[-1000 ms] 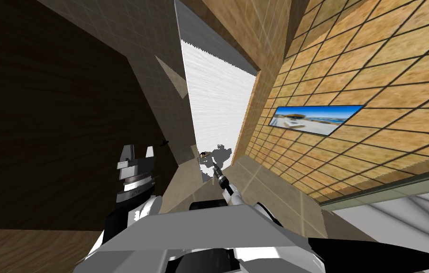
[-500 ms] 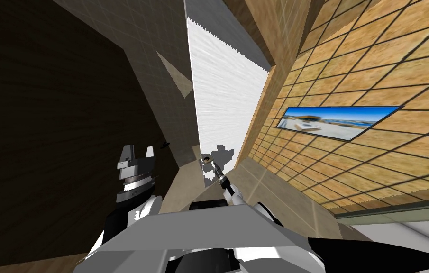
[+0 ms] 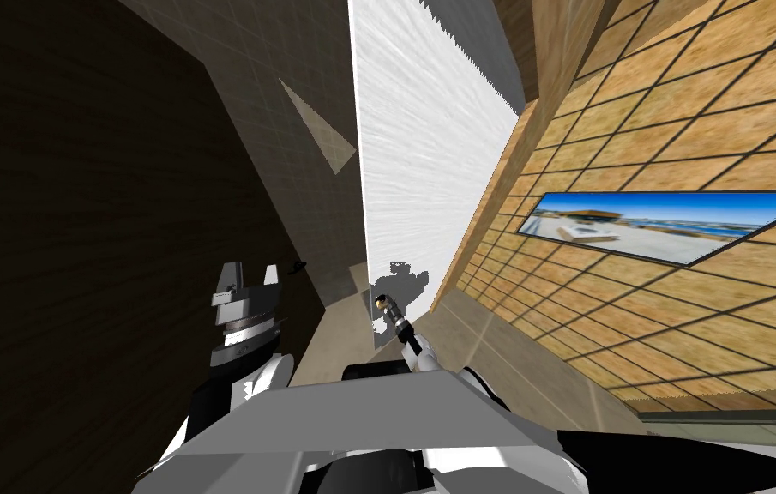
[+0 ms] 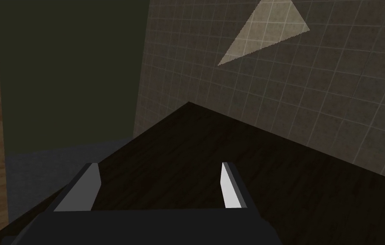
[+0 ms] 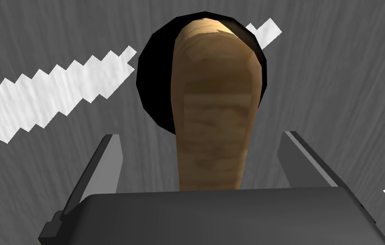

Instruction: Push the door open

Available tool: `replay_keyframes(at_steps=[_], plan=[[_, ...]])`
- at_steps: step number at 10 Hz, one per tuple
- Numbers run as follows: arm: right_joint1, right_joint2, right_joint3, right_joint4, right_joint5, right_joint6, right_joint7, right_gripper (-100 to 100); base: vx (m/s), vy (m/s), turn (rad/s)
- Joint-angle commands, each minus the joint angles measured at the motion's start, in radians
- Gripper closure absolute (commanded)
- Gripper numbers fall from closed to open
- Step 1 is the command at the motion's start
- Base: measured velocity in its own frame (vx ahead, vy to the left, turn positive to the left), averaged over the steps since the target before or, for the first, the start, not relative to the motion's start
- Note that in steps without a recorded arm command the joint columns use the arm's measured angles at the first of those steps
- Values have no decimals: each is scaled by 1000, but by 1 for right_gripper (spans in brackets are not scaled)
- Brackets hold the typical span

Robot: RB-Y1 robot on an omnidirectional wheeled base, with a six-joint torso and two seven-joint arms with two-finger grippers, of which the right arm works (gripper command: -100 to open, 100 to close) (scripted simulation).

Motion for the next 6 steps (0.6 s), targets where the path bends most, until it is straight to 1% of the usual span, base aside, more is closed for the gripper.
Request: replay_keyframes(at_steps=[1, 6], plan=[[1, -1, 0, 0, 0, 1, -1, 100, -12, -2, -4], [1, -1, 0, 0, 0, 1, -1, 100, -17, -9, 0]])
